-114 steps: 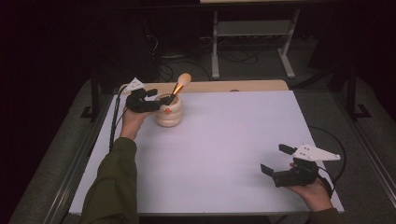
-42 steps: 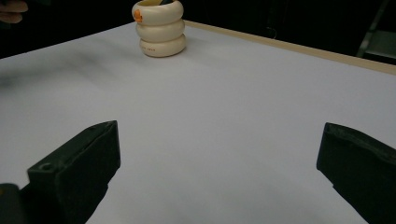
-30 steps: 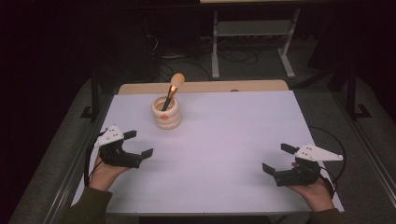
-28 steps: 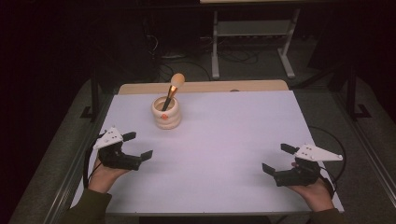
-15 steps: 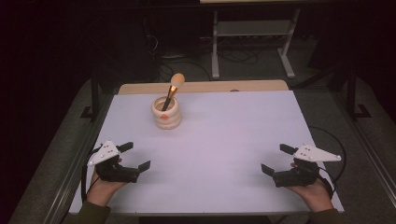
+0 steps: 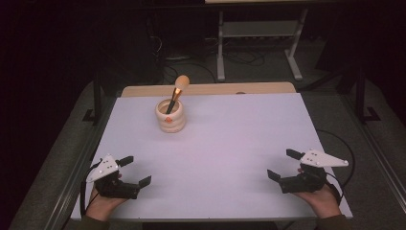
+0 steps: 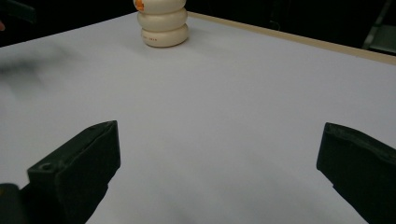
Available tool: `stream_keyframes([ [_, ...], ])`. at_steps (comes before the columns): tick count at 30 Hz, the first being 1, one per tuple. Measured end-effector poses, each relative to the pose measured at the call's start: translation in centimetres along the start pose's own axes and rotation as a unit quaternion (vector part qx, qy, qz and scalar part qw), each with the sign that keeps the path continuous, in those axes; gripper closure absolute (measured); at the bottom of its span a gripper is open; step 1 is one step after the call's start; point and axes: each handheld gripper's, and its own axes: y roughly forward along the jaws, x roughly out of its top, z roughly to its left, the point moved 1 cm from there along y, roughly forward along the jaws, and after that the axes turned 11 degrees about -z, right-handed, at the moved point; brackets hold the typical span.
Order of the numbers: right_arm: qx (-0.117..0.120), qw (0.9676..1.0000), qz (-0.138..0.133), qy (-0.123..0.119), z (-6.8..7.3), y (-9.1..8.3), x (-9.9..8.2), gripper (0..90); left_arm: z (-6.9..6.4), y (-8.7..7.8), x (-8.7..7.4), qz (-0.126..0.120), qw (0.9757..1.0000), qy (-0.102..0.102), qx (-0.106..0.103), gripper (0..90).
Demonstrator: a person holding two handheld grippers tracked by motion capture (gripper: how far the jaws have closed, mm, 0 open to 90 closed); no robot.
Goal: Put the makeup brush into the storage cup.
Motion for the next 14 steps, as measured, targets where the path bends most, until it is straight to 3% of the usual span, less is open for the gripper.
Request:
stream_keyframes([
  [14, -0.001, 1.0, 0.005, -0.001, -0.04, -0.02, -0.33, 0.0, -0.14, 0.38, -0.89, 0.017, 0.9997, -0.003, -0.017, 0.0],
])
